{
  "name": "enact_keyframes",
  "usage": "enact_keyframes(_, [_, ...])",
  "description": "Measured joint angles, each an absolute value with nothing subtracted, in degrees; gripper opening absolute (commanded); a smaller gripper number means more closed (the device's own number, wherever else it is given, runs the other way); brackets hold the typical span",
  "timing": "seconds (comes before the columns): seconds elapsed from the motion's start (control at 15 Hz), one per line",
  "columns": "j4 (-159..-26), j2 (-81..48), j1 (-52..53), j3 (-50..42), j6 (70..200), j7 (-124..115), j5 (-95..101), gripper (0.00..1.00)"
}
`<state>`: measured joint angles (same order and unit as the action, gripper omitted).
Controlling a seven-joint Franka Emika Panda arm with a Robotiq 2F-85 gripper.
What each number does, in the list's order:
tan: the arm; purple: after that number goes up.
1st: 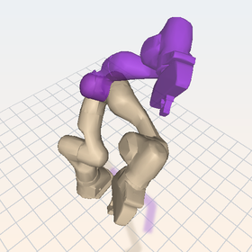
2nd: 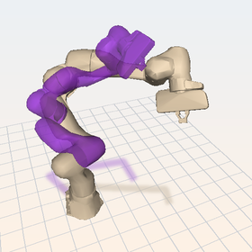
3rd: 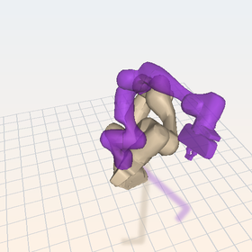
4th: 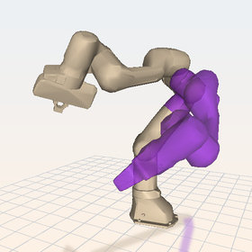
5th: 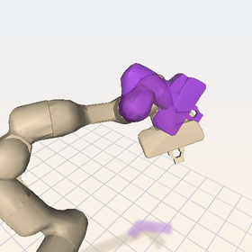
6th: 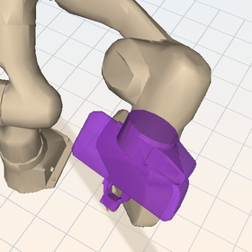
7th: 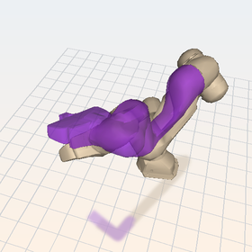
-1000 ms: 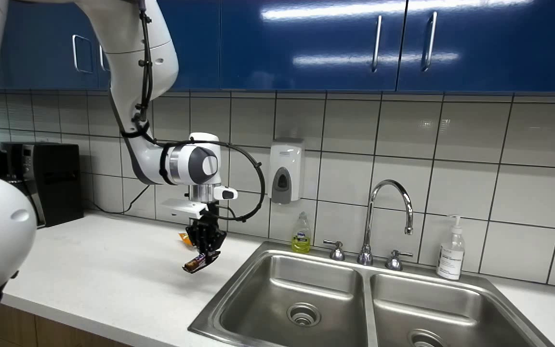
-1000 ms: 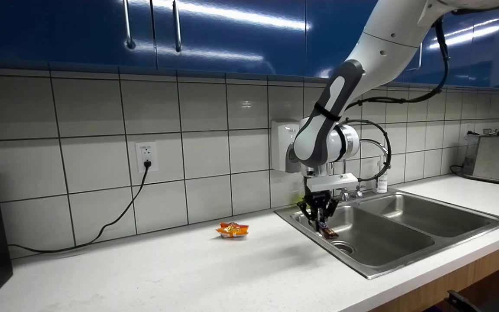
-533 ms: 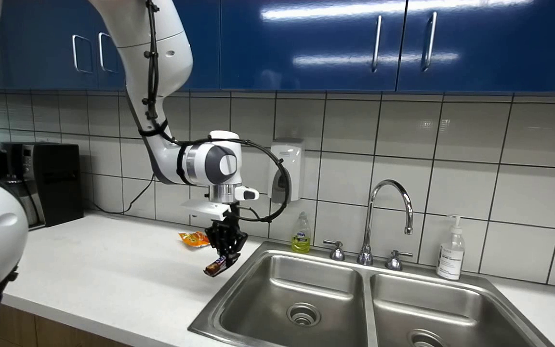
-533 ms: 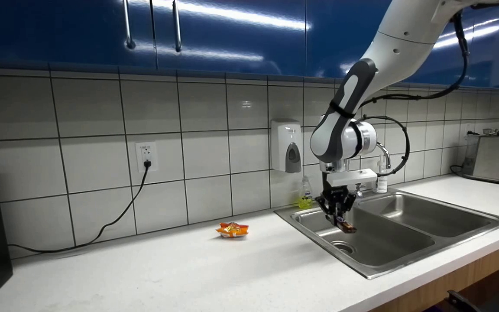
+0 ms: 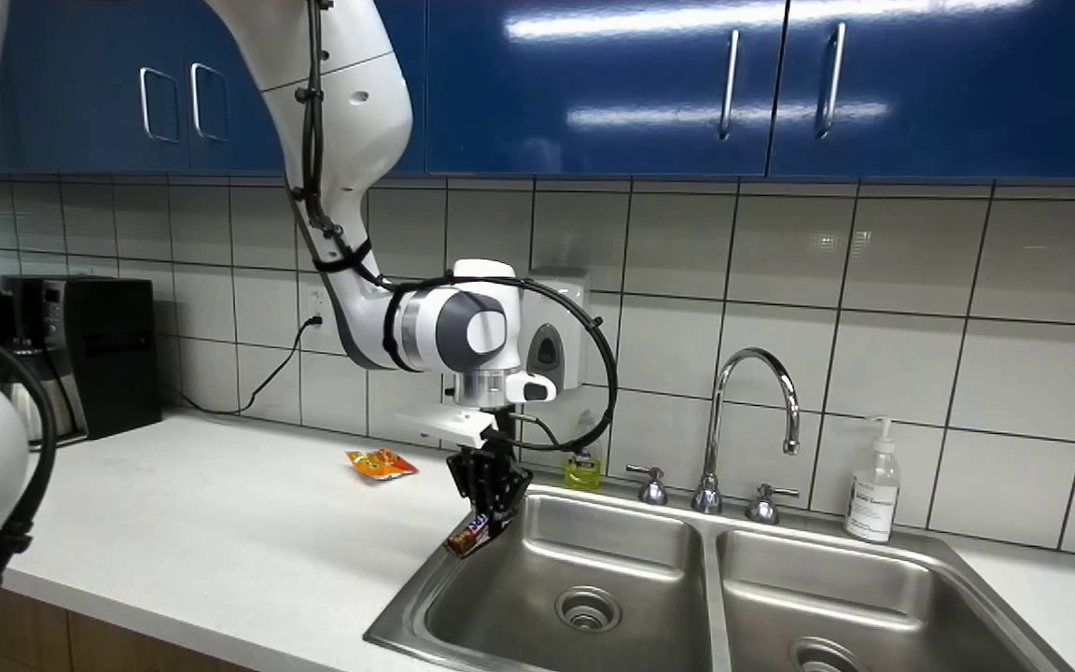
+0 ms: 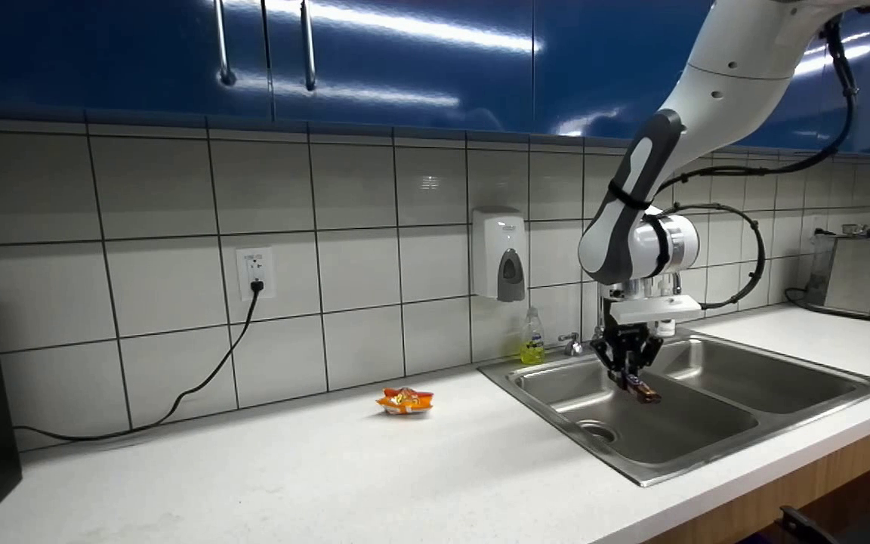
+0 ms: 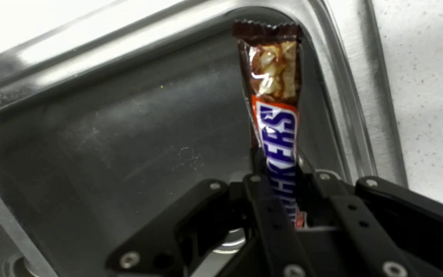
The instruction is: Put the snack bar in the sink
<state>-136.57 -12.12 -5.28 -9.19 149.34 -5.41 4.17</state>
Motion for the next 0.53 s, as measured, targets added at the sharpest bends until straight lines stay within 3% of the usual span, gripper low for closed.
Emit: enact_keyframes(0.53, [-136.1,-18.3,-8.2,-9.8,154.9,-2.0,2.0,0.05])
